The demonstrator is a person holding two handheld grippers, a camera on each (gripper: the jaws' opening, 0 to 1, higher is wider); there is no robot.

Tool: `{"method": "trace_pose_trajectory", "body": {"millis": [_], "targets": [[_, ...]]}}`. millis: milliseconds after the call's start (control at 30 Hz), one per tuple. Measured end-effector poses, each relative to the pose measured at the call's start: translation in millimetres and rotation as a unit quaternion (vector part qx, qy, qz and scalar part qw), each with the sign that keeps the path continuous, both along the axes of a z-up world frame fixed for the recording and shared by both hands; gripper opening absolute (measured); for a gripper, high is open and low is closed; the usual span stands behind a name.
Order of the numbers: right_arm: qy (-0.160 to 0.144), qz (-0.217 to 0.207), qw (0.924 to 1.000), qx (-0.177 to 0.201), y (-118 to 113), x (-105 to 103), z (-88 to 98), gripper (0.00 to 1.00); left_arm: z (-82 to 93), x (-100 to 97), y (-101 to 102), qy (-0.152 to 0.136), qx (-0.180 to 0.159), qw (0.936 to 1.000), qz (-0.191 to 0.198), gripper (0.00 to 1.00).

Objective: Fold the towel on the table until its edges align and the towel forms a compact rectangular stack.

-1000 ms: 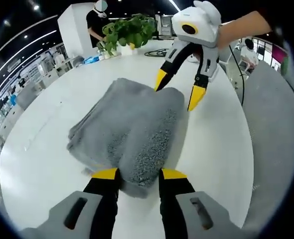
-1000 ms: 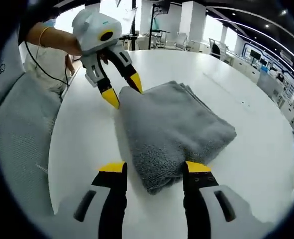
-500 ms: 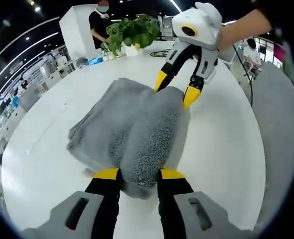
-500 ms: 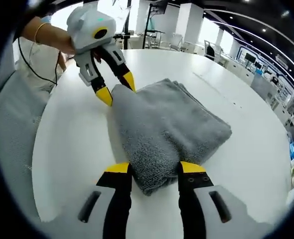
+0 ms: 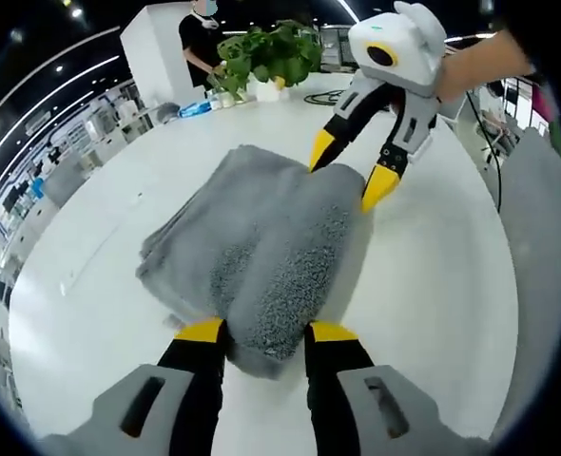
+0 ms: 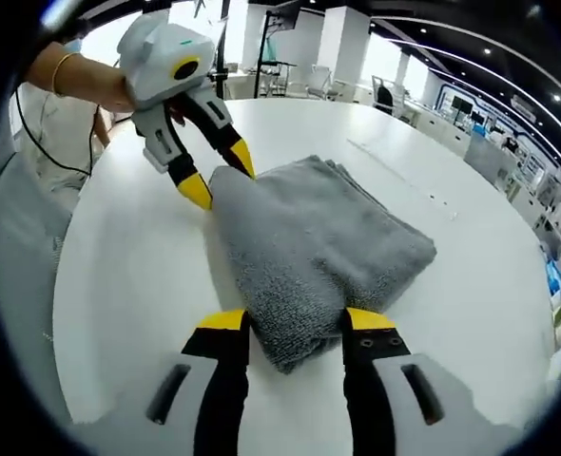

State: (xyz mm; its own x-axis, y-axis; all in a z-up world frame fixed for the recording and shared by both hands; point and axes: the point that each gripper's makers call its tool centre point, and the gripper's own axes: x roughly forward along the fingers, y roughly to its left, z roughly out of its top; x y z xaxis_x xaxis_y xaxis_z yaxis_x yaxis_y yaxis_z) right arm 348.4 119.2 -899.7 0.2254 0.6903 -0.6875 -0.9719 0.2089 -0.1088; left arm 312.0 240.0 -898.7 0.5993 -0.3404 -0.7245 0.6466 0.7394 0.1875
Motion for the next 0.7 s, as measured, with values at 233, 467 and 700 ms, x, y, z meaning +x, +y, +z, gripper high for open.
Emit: {"method": "trace_pose_trajectory", "body": {"millis": [233, 467, 700], "targets": [[0.026, -0.084, 0.9950, 0.048, -15, 3, 22.0, 0.41, 17.6, -16.5, 6, -0.004, -0.044, 0.9977, 0.052, 0.47], [0.039, -0.144, 0.9849, 0.089, -37, -8, 44.2, 0.48, 35.3, -43.2, 18, -0.016, -0.093, 0.9897, 0.107, 0.52], [0.032, -0.183, 0.9753, 0.119, -53, -27, 70.6, 0.59, 58.0, -60.4, 32, -0.036, -0.116, 0.9810, 0.151, 0.61]]}}
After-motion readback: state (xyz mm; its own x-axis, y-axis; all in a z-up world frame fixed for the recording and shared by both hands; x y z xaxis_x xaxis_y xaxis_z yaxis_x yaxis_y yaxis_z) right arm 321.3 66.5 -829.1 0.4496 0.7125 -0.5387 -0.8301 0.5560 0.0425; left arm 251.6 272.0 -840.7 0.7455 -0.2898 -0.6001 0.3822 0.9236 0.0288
